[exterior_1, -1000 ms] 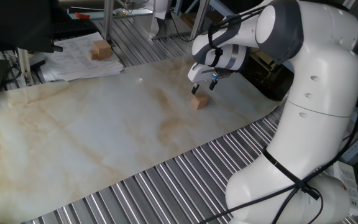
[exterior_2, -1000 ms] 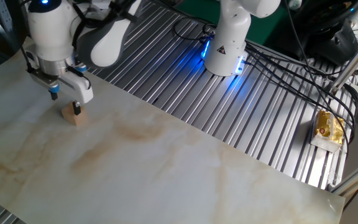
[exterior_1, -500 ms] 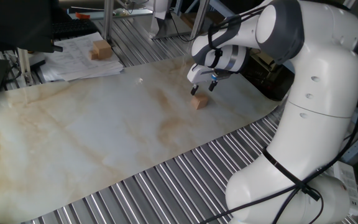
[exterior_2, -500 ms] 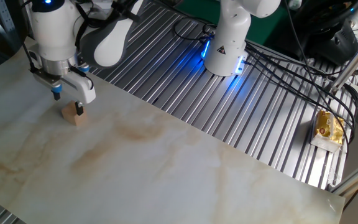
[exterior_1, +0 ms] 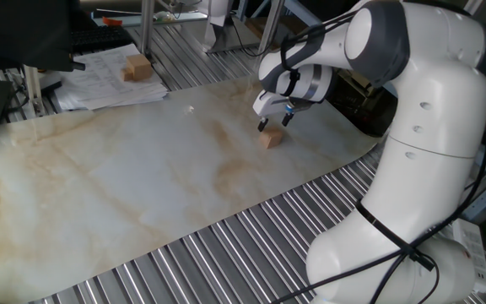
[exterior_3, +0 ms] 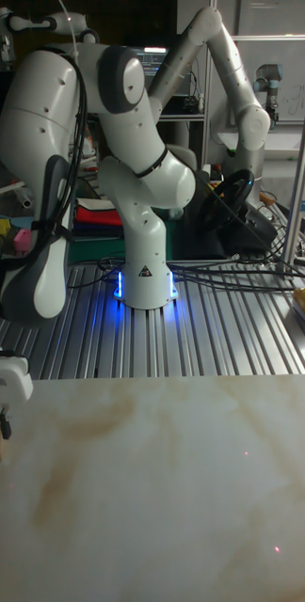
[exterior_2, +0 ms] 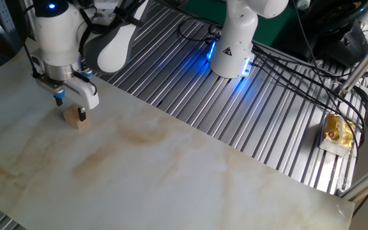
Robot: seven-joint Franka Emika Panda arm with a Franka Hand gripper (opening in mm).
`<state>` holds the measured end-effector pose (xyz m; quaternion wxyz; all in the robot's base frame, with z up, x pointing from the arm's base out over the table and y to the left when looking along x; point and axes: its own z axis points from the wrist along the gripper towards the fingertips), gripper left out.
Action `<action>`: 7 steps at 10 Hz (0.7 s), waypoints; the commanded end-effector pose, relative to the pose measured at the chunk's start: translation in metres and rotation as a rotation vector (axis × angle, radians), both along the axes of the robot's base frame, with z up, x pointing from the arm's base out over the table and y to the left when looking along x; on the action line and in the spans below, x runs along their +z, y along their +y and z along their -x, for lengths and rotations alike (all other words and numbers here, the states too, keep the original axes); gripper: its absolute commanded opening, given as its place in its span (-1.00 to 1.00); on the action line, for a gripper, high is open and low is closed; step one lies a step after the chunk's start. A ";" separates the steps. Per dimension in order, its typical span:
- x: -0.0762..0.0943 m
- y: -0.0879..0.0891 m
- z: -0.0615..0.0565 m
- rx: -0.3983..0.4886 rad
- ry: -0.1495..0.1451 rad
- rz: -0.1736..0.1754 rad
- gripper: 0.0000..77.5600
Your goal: Pick up the small block on the left and move it to the right
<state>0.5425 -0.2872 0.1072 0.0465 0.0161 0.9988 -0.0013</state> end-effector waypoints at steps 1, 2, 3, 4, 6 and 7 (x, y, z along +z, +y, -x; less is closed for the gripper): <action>-0.004 -0.001 -0.001 0.002 -0.007 0.003 0.99; -0.005 -0.001 -0.001 0.015 -0.012 0.004 0.99; -0.005 -0.001 -0.001 0.020 -0.011 0.004 0.99; -0.005 0.000 -0.001 0.026 -0.011 0.004 0.99; -0.004 0.003 0.000 0.033 -0.006 0.005 0.99; -0.004 0.003 0.000 0.029 -0.006 0.006 0.99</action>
